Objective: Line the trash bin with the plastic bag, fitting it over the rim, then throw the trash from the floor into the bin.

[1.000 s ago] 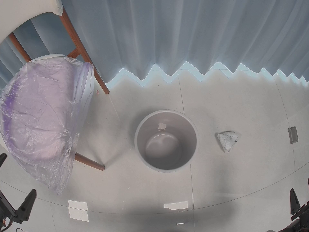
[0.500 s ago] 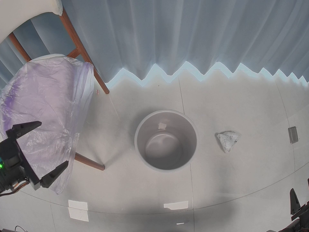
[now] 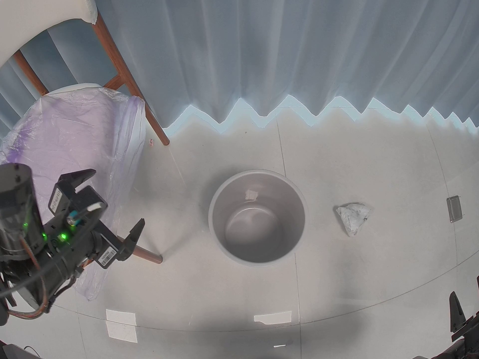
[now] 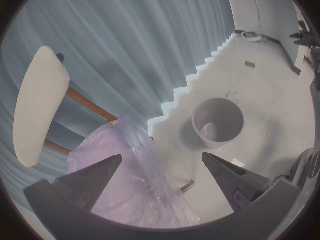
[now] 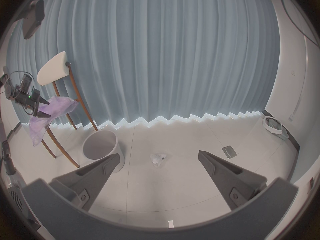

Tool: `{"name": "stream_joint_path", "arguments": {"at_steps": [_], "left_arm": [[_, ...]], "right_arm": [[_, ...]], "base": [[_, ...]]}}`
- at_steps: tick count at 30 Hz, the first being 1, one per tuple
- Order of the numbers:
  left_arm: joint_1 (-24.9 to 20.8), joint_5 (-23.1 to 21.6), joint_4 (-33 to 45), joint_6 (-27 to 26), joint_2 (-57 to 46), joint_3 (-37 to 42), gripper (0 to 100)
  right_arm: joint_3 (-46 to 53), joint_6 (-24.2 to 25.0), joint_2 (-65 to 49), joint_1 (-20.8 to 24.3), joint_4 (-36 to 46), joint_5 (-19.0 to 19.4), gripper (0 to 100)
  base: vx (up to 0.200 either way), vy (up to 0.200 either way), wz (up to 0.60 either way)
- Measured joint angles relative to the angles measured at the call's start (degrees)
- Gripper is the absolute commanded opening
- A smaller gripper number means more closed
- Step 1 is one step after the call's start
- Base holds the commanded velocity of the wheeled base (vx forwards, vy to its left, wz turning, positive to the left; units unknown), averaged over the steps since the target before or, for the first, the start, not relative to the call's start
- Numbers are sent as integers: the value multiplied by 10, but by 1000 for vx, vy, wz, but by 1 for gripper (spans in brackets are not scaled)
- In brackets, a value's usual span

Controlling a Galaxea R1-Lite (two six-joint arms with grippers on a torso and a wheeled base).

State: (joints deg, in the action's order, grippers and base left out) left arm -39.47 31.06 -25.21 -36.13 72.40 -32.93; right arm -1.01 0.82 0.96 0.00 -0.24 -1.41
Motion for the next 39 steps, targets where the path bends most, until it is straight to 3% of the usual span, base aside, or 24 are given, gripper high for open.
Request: {"name": "stream_joint_path", "arguments": {"at_steps": [4,8,14,20,29,30,39], "left_arm": [[-10,48,-5,-6,39,-3,100],[3,69,-6,-12,66,-5,100],[24,71,-14,-50,92,-5,100],[52,69,-75,-83,119,-1,100],[83,66,-114,-94,154,-1,100],[84,66,-114,-94,156,-1,0],[91,62,-117,-89,162,-4,0]], "right_arm": [[0,0,0,0,0,0,100],[0,0,0,0,0,0,100],[0,0,0,0,0,0,100],[0,0,0,0,0,1,100],[0,0,0,0,0,1,100],[0,0,0,0,0,1,100],[0,0,0,0,0,1,100]], "base": [[0,0,0],[0,0,0],[0,0,0],[0,0,0],[0,0,0],[0,0,0],[0,0,0]]}}
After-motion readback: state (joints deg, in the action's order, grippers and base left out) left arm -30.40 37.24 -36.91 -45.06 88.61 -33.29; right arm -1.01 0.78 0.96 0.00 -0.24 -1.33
